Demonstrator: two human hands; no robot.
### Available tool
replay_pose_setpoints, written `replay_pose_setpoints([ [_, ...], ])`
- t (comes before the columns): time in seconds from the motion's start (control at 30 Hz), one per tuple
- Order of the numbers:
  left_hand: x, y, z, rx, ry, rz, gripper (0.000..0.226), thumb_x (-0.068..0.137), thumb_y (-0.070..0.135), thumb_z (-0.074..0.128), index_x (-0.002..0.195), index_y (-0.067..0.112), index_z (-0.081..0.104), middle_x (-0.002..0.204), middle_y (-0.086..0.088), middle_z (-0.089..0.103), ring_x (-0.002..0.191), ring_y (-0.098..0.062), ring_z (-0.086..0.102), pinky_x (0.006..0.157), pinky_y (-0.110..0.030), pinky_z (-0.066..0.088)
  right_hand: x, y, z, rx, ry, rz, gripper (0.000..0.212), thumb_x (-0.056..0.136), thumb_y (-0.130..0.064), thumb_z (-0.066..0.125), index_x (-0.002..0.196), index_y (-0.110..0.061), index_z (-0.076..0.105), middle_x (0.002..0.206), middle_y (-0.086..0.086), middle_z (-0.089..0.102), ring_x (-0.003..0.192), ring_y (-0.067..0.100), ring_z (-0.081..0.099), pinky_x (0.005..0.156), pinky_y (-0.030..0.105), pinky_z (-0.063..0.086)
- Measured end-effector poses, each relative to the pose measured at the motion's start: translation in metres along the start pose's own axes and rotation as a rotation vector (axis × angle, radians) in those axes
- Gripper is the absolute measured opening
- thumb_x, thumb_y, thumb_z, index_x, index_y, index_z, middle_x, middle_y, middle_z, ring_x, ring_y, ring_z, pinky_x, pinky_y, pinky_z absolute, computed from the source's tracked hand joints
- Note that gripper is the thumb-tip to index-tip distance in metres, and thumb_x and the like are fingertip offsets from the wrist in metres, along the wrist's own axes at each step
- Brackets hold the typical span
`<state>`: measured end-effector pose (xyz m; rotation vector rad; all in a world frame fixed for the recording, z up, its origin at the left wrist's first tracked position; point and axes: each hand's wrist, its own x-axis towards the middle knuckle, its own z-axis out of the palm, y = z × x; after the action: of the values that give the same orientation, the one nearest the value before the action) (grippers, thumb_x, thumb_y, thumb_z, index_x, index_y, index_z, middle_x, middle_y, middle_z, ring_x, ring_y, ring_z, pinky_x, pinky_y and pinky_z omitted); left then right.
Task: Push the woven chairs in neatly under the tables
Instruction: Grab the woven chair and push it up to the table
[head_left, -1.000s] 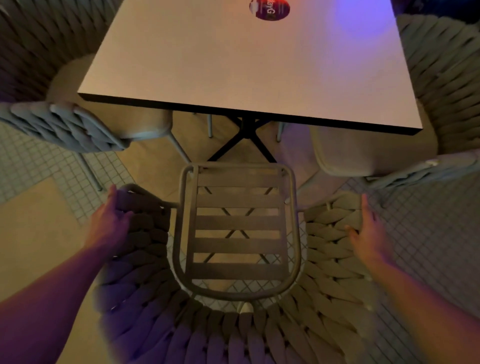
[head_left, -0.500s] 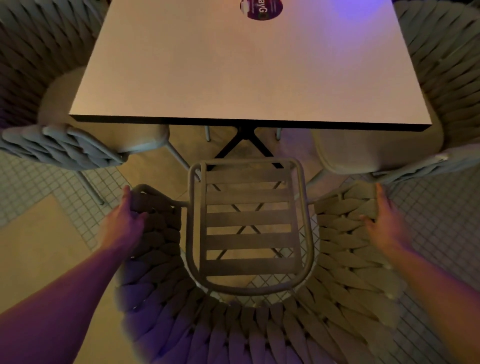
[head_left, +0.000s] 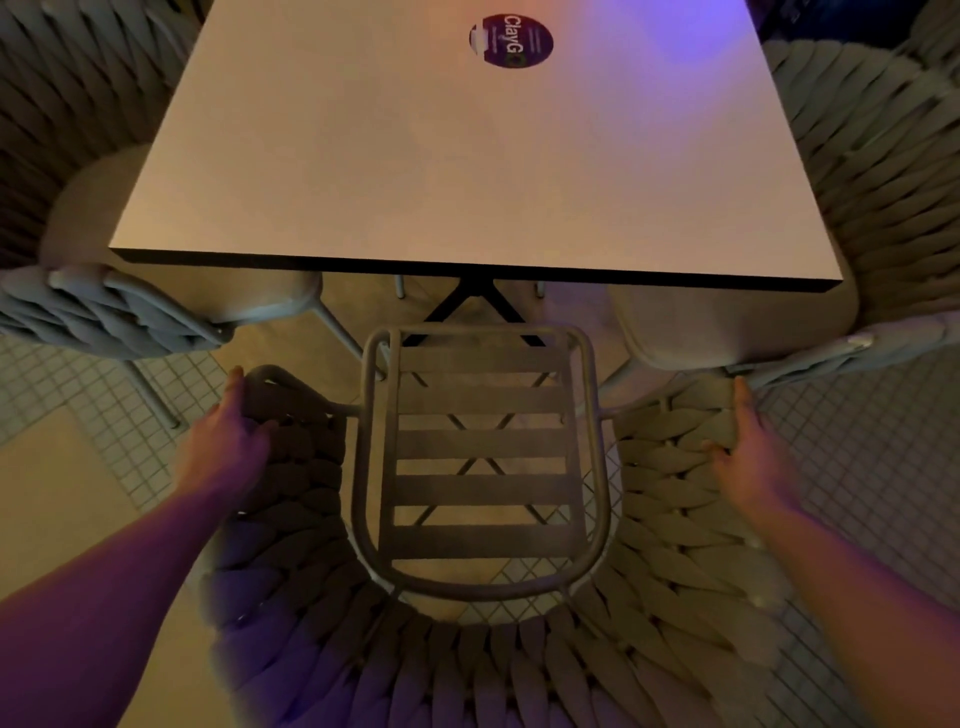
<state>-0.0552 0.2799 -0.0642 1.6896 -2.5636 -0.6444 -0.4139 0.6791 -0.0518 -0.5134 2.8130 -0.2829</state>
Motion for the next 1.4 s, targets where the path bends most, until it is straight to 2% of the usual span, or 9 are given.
replay_pose_setpoints([
  [0.43, 0.009, -0.004, -0.005, 0.015, -0.029, 0.015, 0.079, 0.087, 0.031, 0.057, 0.151, 0.029, 0.01, 0.117, -0.024, 0.061, 0.105, -0.044, 0.059, 0.085, -0.054, 0.049, 0.0, -0.004, 0.008, -0.02, 0.004, 0.01, 0.093, 0.085, -0.012, 0.066, 0.155, -0.023, 0.006, 0.132, 0.027, 0.049, 0.102, 0.043, 0.058, 0.068, 0.039, 0.043],
  [0.5, 0.008, -0.002, -0.007, 0.016, -0.051, 0.002, 0.079, 0.087, 0.032, 0.056, 0.151, 0.029, 0.008, 0.122, -0.025, 0.057, 0.108, -0.046, 0.057, 0.087, -0.055, 0.048, 0.001, -0.011, 0.006, -0.004, -0.011, 0.046, 0.09, 0.086, -0.017, 0.065, 0.155, -0.021, 0.007, 0.138, 0.027, 0.044, 0.11, 0.045, 0.054, 0.078, 0.043, 0.047],
  [0.6, 0.004, 0.008, -0.01, 0.133, -0.024, 0.0, 0.077, 0.087, 0.039, 0.056, 0.15, 0.024, 0.014, 0.139, -0.024, 0.042, 0.123, -0.049, 0.044, 0.097, -0.06, 0.039, -0.003, -0.029, 0.003, 0.028, -0.026, 0.127, 0.082, 0.087, -0.025, 0.061, 0.154, -0.015, 0.014, 0.15, 0.023, 0.033, 0.128, 0.045, 0.04, 0.098, 0.05, 0.041],
  [0.73, -0.018, 0.041, -0.009, 0.218, 0.083, 0.213, 0.068, 0.086, 0.046, 0.054, 0.144, 0.02, 0.031, 0.145, -0.018, 0.04, 0.136, -0.04, 0.032, 0.108, -0.058, 0.026, -0.023, -0.049, 0.0, 0.003, 0.019, 0.114, 0.067, 0.091, -0.034, 0.054, 0.148, -0.014, 0.027, 0.156, 0.017, 0.024, 0.141, 0.038, 0.024, 0.106, 0.053, 0.036],
  [0.87, -0.058, 0.095, 0.007, 0.095, -0.099, 0.311, 0.062, 0.087, 0.05, 0.052, 0.142, 0.022, 0.037, 0.136, -0.01, 0.05, 0.124, -0.03, 0.049, 0.098, -0.05, 0.045, -0.053, -0.058, 0.002, 0.004, 0.006, 0.014, 0.065, 0.094, -0.047, 0.044, 0.149, -0.018, 0.027, 0.156, 0.013, 0.028, 0.144, 0.032, 0.023, 0.112, 0.051, 0.032],
  [0.97, -0.097, 0.139, 0.022, -0.027, -0.269, 0.291, 0.06, 0.088, 0.049, 0.052, 0.139, 0.021, 0.043, 0.136, -0.007, 0.05, 0.12, -0.027, 0.053, 0.096, -0.045, 0.048, -0.08, -0.052, -0.004, 0.085, -0.025, -0.018, 0.066, 0.094, -0.052, 0.04, 0.15, -0.017, 0.027, 0.151, 0.012, 0.038, 0.141, 0.031, 0.03, 0.112, 0.047, 0.031],
  [1.17, -0.181, 0.209, 0.053, -0.201, -0.517, 0.238, 0.052, 0.088, 0.045, 0.056, 0.133, 0.018, 0.053, 0.128, -0.008, 0.059, 0.109, -0.022, 0.059, 0.094, -0.035, 0.046, -0.124, 0.025, -0.037, 0.216, -0.132, 0.068, 0.063, 0.094, -0.054, 0.038, 0.147, -0.019, 0.034, 0.144, 0.007, 0.047, 0.132, 0.027, 0.042, 0.099, 0.042, 0.042],
  [1.27, -0.211, 0.253, 0.062, -0.352, -0.551, 0.15, 0.049, 0.086, 0.048, 0.058, 0.128, 0.023, 0.056, 0.123, -0.003, 0.063, 0.106, -0.016, 0.059, 0.091, -0.035, 0.047, -0.125, 0.08, -0.059, 0.323, -0.193, 0.117, 0.063, 0.094, -0.054, 0.041, 0.147, -0.02, 0.036, 0.15, 0.004, 0.044, 0.137, 0.023, 0.041, 0.104, 0.038, 0.039],
  [1.4, -0.256, 0.34, 0.084, -0.426, -0.562, 0.208, 0.041, 0.085, 0.046, 0.058, 0.119, 0.023, 0.062, 0.109, 0.004, 0.067, 0.102, -0.013, 0.063, 0.086, -0.03, 0.047, -0.121, 0.168, -0.087, 0.449, -0.2, 0.212, 0.06, 0.093, -0.052, 0.046, 0.144, -0.02, 0.042, 0.146, 0.006, 0.049, 0.133, 0.023, 0.046, 0.105, 0.039, 0.041],
])
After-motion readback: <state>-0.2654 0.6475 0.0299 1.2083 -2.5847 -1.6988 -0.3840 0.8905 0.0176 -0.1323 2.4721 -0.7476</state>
